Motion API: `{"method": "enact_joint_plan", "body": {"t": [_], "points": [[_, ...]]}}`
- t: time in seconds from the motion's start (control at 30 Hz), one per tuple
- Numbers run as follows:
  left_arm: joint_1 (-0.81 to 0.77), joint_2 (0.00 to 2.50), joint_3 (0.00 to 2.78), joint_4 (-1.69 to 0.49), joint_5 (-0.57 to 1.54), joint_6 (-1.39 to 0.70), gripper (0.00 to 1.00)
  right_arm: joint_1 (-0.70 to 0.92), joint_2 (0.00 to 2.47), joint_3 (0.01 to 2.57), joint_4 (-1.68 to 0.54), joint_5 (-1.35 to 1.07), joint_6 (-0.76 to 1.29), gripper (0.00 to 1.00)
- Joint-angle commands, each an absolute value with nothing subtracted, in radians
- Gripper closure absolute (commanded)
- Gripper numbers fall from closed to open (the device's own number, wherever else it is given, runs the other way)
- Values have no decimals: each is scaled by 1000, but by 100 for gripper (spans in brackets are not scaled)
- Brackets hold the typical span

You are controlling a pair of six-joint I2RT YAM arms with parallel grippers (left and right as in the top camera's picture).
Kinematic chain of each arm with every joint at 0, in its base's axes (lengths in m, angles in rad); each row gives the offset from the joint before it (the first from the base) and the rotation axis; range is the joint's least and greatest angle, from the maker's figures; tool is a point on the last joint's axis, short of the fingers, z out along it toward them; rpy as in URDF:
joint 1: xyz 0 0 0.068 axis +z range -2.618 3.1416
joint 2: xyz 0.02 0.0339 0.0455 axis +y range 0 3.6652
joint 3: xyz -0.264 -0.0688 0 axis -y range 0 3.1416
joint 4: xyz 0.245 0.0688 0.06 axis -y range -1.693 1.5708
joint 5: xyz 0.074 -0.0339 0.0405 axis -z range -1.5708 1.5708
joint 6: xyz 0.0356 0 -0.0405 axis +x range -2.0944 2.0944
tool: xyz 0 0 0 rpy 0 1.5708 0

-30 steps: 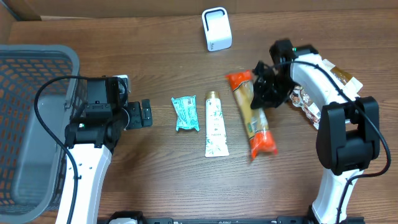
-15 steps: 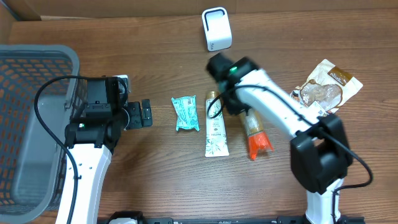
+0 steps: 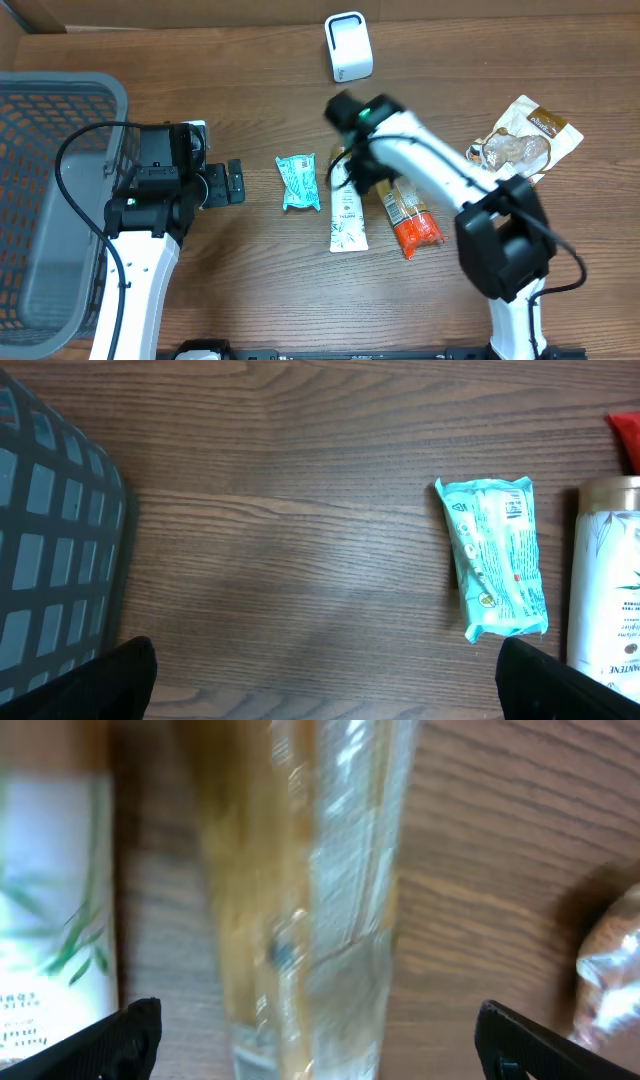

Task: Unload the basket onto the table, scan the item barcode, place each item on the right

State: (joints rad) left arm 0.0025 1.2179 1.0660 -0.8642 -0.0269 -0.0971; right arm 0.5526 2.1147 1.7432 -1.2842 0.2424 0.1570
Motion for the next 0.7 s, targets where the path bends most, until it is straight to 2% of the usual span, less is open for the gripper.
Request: {"method": "enact_joint_plan", "body": {"t": [0.0,0.13,0.33,0.67], "points": [[7,1223,1062,-863,-33,-82,0,411,2112,1768,-1276,-94,-46,0],[7,1223,1062,-863,-33,-82,0,287,2113,1725,-1250,-369,-193,0],[7,1223,1062,-863,-33,-82,0,211,2123,1607,-1165,-458,-245,0],[7,1223,1062,-863,-33,-82,0,241,2123,1457,-1011,-537,-266,0]]}}
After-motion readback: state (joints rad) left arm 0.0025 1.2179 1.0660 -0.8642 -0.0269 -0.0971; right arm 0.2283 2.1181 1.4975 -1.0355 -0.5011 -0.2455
